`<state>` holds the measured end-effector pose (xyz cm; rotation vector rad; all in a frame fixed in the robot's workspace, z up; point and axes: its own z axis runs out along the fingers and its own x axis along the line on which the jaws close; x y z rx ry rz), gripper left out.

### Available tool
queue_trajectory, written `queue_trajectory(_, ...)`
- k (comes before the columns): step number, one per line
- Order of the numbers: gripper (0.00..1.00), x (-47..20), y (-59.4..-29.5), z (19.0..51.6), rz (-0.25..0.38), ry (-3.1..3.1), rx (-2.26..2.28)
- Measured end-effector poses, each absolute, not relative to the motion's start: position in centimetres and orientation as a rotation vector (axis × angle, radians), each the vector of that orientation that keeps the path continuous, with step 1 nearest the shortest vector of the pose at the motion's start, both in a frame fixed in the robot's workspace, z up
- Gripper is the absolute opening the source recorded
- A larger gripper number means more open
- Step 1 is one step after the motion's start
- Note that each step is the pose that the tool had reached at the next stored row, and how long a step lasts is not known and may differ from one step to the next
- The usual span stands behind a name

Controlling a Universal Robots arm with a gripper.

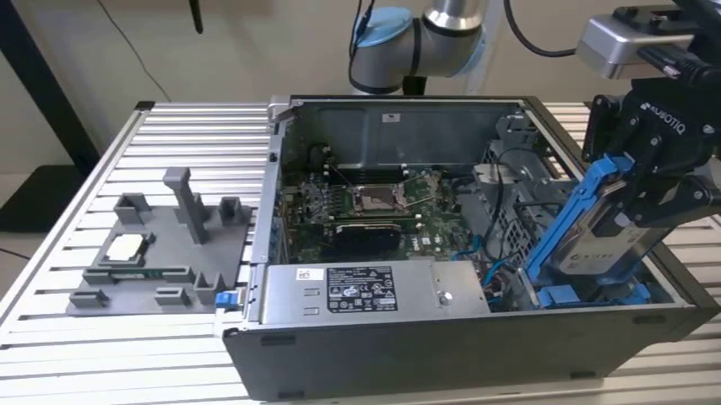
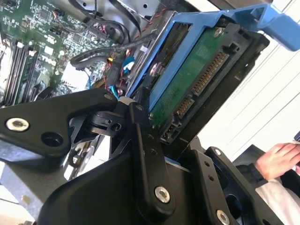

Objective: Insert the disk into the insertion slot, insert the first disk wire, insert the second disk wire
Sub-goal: 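Insert the disk into the insertion slot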

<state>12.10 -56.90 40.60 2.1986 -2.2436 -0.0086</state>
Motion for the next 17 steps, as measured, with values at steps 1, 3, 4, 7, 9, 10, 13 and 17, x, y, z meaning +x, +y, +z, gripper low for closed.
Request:
queue_trajectory(1,0.33,12.1,-56.9,40.4,-0.009,-2.244,2.199)
queue_trajectory(3,0.33,12.1,-56.9,40.0,-0.009,-2.244,2.199)
queue_trajectory(4,0.33,12.1,-56.9,39.9,-0.009,-2.244,2.199)
queue_trajectory(7,0.33,12.1,-56.9,39.3,-0.009,-2.244,2.199)
queue_trajectory(9,0.33,12.1,-56.9,39.0,-0.009,-2.244,2.199)
queue_trajectory(10,0.33,12.1,-56.9,38.8,-0.009,-2.243,2.199)
queue_trajectory(13,0.33,12.1,-56.9,38.2,-0.009,-2.244,2.199)
queue_trajectory(17,0.33,12.1,-56.9,37.5,-0.009,-2.244,2.199)
